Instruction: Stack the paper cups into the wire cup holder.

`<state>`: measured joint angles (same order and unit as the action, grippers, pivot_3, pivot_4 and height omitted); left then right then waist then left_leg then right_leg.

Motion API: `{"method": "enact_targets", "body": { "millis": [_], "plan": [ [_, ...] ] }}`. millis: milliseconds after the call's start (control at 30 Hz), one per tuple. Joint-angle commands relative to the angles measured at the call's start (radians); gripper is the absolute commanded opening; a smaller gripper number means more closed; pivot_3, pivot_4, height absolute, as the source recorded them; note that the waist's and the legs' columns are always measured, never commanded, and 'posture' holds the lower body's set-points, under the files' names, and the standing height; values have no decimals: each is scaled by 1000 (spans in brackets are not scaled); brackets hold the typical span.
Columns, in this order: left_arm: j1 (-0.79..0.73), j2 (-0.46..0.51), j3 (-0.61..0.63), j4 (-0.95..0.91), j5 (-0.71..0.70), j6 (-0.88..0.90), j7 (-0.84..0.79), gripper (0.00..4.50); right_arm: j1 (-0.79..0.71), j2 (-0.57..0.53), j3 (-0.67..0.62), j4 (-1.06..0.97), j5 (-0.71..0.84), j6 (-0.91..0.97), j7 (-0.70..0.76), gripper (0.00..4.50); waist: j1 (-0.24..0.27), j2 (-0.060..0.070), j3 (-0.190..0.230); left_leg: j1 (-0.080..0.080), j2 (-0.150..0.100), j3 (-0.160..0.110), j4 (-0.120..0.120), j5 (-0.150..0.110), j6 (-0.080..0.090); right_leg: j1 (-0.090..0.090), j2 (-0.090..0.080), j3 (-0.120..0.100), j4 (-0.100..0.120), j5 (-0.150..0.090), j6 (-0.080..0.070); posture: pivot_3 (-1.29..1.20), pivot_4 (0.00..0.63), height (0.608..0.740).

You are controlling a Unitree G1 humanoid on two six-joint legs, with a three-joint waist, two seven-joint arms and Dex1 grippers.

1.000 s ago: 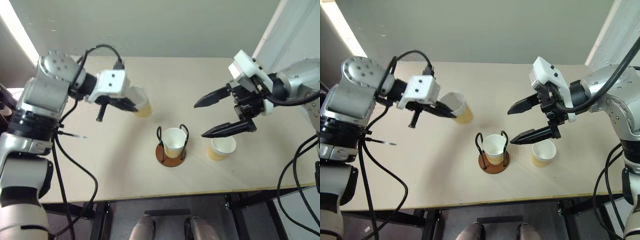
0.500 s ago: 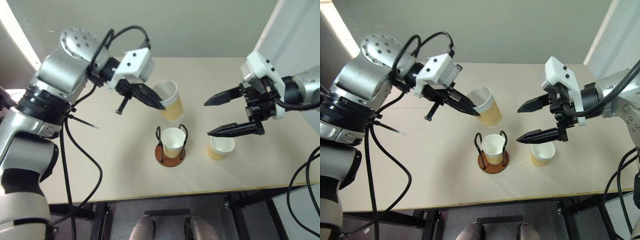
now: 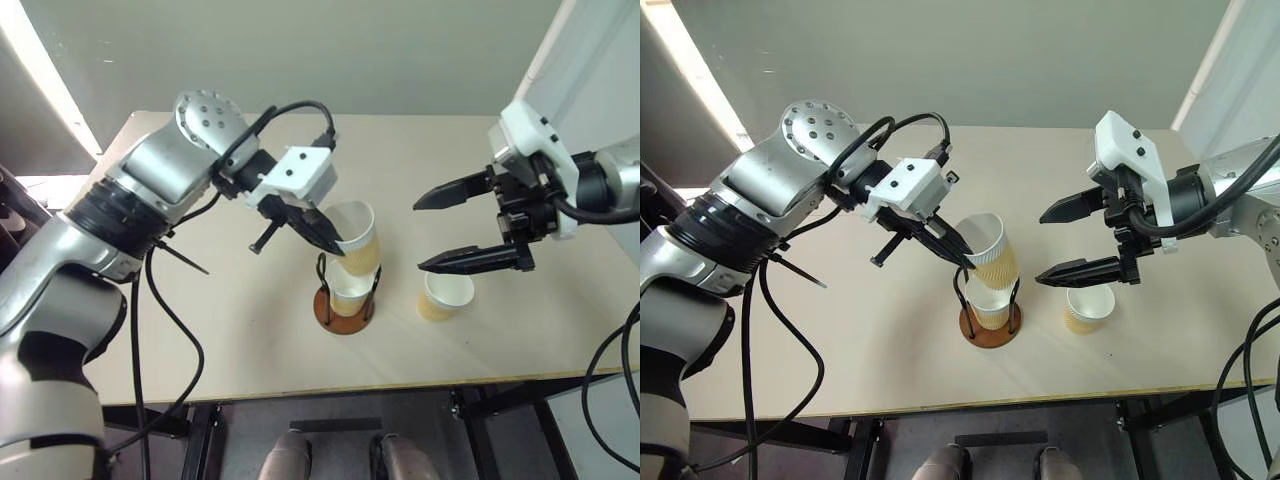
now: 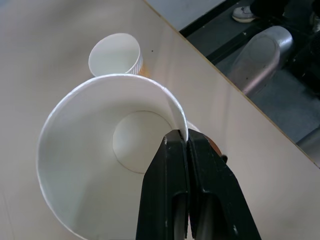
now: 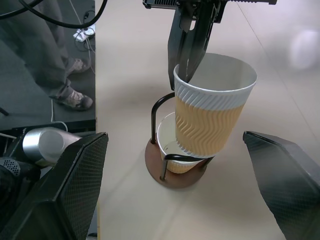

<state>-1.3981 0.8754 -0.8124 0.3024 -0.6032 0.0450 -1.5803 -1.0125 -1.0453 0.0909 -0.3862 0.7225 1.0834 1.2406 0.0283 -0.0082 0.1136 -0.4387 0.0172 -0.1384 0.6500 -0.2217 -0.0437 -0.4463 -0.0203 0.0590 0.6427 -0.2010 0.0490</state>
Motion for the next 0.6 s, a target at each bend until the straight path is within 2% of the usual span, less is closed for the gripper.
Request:
{"method": "enact_targets", "body": {
  "millis": [33, 600],
  "plan": [
    [-20, 4, -7, -40, -23, -17, -34, 22, -11, -23, -41, -15, 16, 3, -8, 4500, 0, 0, 0, 0, 0, 0, 0, 0, 0, 0, 0, 0, 0, 0, 0, 0, 150, 740],
    [-37, 86, -69, -91, -49, -31, -34, 22, -24, -19, -37, 5, 27, 1, -15, 4500, 0, 0, 0, 0, 0, 0, 1, 0, 1, 0, -1, 1, 0, 0, 1, 0, 150, 740]
  ]
}}
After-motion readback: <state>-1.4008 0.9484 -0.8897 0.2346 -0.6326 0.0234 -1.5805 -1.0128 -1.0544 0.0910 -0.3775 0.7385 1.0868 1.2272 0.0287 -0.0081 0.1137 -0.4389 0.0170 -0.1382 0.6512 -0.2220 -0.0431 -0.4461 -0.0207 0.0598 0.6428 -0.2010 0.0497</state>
